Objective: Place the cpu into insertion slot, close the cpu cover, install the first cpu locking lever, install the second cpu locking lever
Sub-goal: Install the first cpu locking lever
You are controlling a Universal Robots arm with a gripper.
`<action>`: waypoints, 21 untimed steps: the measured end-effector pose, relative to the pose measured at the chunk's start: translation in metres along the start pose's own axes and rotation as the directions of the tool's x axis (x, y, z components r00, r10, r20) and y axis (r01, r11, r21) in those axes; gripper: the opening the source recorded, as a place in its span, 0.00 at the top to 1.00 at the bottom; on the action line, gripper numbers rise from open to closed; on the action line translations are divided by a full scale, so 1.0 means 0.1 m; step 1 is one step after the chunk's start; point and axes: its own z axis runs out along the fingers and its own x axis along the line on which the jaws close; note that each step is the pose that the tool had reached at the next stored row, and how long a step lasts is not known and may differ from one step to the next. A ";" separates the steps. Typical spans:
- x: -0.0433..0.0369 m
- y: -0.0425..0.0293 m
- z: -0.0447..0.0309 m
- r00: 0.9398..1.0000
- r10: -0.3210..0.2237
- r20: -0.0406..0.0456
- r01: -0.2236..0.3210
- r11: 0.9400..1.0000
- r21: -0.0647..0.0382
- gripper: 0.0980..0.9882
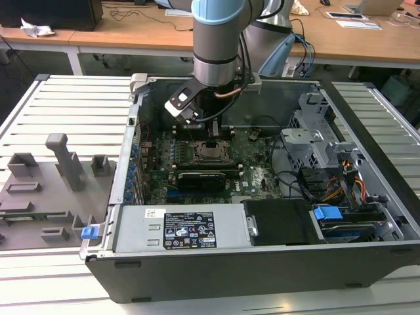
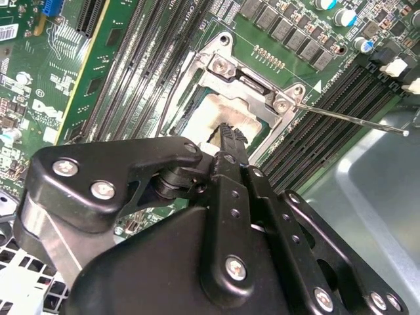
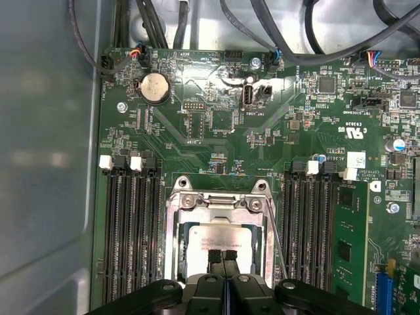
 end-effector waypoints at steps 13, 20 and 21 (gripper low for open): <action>0.001 0.001 -0.023 1.000 0.001 0.000 -0.001 1.000 0.000 0.99; 0.001 0.002 -0.043 1.000 0.001 0.000 -0.001 1.000 0.000 0.99; 0.001 0.002 -0.046 1.000 0.001 0.000 -0.001 1.000 0.000 0.99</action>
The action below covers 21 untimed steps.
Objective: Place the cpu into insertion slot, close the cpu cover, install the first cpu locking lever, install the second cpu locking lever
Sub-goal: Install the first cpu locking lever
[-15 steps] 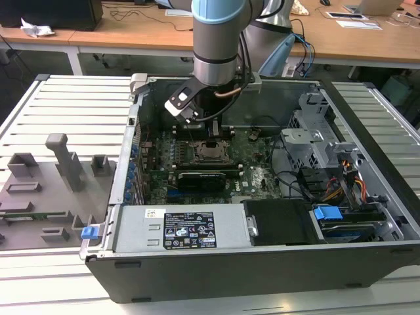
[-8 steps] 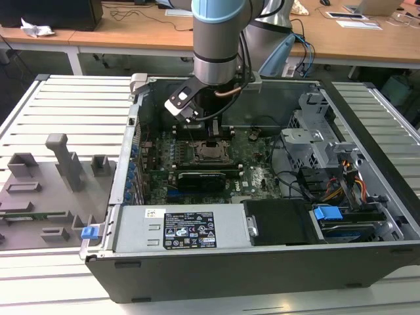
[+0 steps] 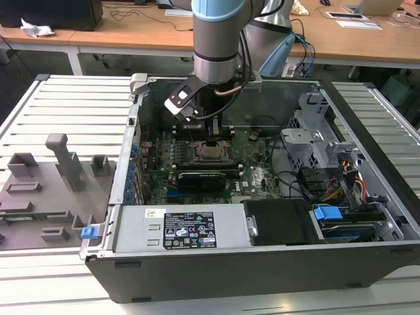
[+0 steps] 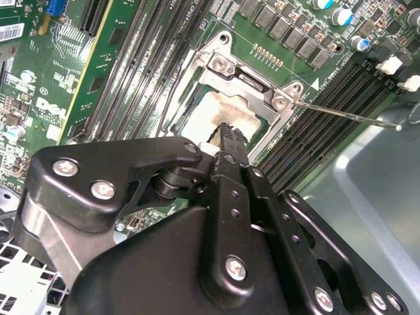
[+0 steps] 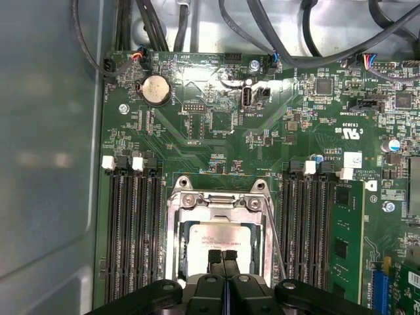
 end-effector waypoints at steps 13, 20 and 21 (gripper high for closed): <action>0.001 0.001 -0.027 1.000 0.001 0.000 -0.001 1.000 0.000 0.99; 0.001 0.002 -0.048 1.000 0.003 0.000 -0.003 1.000 0.000 0.99; 0.001 0.003 -0.071 1.000 0.003 0.000 -0.003 1.000 0.000 0.99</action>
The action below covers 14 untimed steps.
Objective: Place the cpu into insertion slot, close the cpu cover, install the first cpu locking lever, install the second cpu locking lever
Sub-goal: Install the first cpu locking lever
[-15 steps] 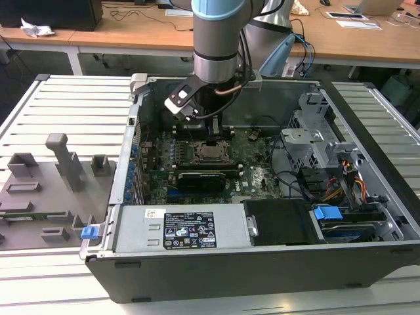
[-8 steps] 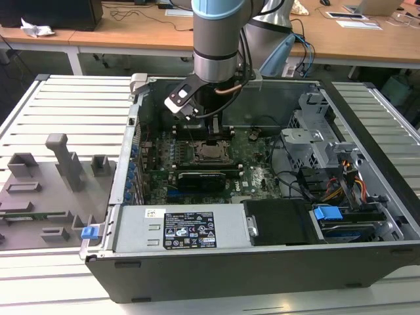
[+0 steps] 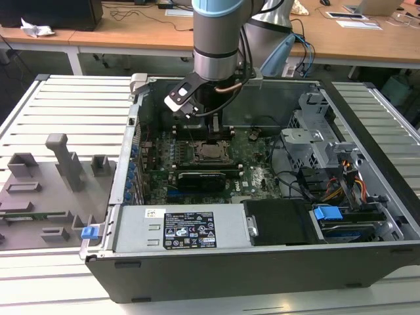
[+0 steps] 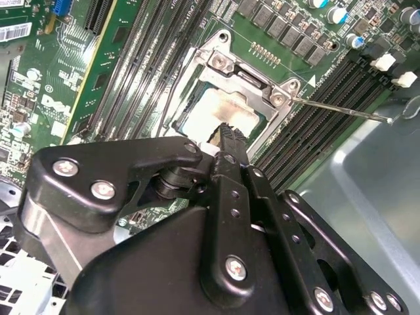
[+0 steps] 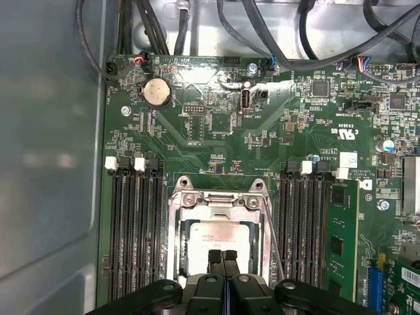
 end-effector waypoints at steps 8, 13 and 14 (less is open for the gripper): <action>0.004 0.007 -0.160 1.000 0.001 0.000 -0.001 1.000 0.000 0.99; 0.006 0.011 -0.248 1.000 0.001 0.000 -0.001 1.000 0.000 0.99; 0.007 0.011 -0.264 1.000 0.001 0.000 -0.001 1.000 0.000 0.99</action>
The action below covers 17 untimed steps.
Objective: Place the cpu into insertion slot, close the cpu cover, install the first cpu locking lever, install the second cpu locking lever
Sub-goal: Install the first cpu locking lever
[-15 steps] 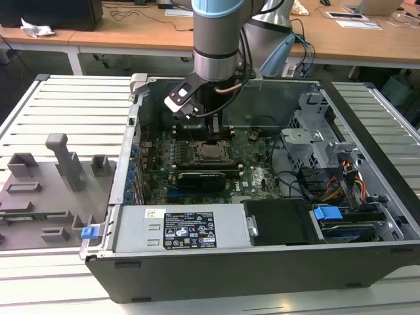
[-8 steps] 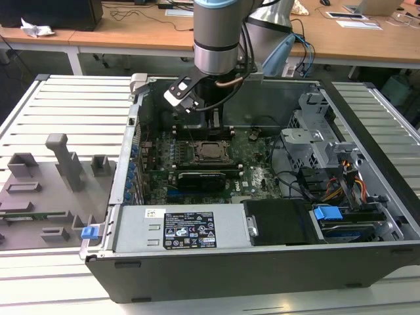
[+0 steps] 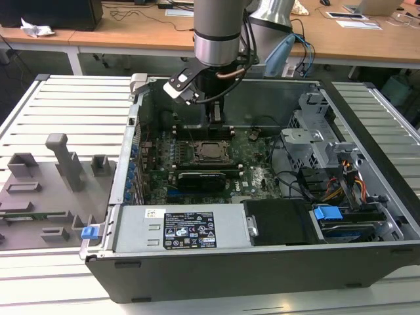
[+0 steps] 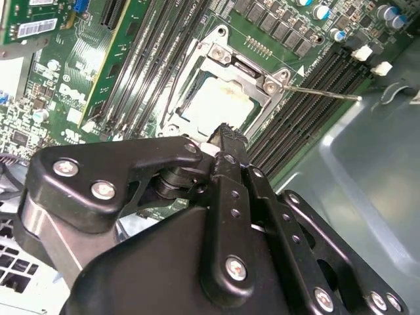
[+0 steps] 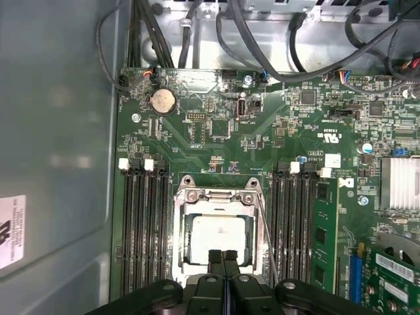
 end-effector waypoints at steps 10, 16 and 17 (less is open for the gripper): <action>0.005 0.009 -0.212 1.000 0.001 0.000 -0.001 1.000 0.000 0.99; 0.007 0.013 -0.291 1.000 0.001 0.000 -0.001 1.000 0.000 0.99; 0.007 0.013 -0.291 1.000 0.001 0.000 -0.001 1.000 0.000 0.99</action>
